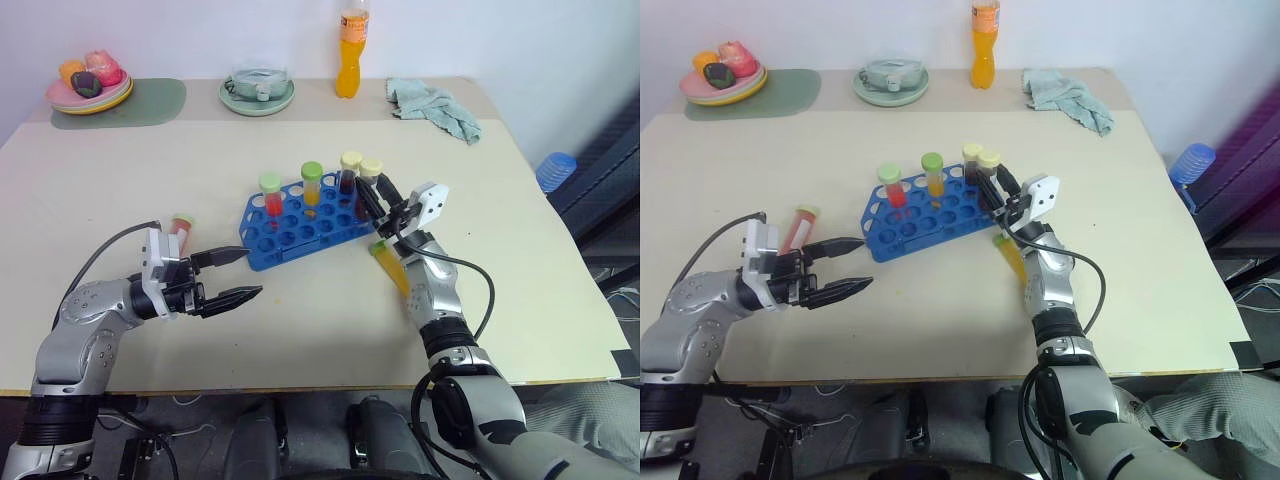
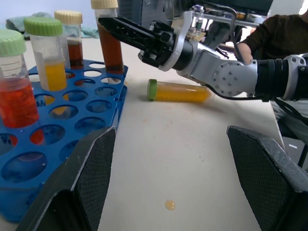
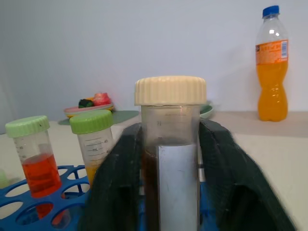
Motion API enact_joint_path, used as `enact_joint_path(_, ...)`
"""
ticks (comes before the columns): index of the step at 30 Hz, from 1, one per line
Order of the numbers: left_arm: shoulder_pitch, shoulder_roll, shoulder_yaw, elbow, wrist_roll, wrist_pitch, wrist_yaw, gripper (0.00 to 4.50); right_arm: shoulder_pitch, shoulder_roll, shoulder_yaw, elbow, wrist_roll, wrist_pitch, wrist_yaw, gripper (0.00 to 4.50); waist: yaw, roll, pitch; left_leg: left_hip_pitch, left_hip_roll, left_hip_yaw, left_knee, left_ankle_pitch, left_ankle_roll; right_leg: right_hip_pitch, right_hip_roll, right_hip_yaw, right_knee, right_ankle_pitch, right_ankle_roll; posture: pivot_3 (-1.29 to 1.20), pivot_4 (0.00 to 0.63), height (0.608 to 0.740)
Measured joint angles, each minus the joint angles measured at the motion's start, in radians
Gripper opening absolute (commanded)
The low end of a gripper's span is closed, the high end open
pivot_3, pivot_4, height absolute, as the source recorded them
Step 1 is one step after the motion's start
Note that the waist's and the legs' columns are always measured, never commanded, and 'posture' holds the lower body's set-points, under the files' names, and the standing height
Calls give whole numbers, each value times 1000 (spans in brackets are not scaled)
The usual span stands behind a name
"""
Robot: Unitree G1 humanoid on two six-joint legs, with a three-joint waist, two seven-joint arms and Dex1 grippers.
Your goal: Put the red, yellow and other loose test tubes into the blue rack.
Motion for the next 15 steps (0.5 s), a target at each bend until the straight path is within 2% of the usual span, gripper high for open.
enact_joint_path(2,0,0,0,0,0,0,0,3774,0,0,4,-1,-2,-3,5,4343,0,0,0,0,0,0,0,0,0,0,0,0,0,0,0,0,150,740)
enact_joint_path(3,0,0,0,0,0,0,0,3774,0,-1,7,-1,-8,-8,2,4457,0,0,0,0,0,0,0,0,0,0,0,0,0,0,0,0,150,740)
enact_joint_path(10,0,-4,0,0,0,-1,0,3774,0,-31,31,-13,-39,-12,2,4457,2,0,0,0,0,0,0,0,0,0,0,0,0,0,0,0,150,740)
enact_joint_path(15,0,-11,0,1,1,-2,1,3774,1,-114,42,-106,-57,40,3,4457,2,0,0,0,0,0,0,0,0,0,0,0,0,0,0,0,150,740)
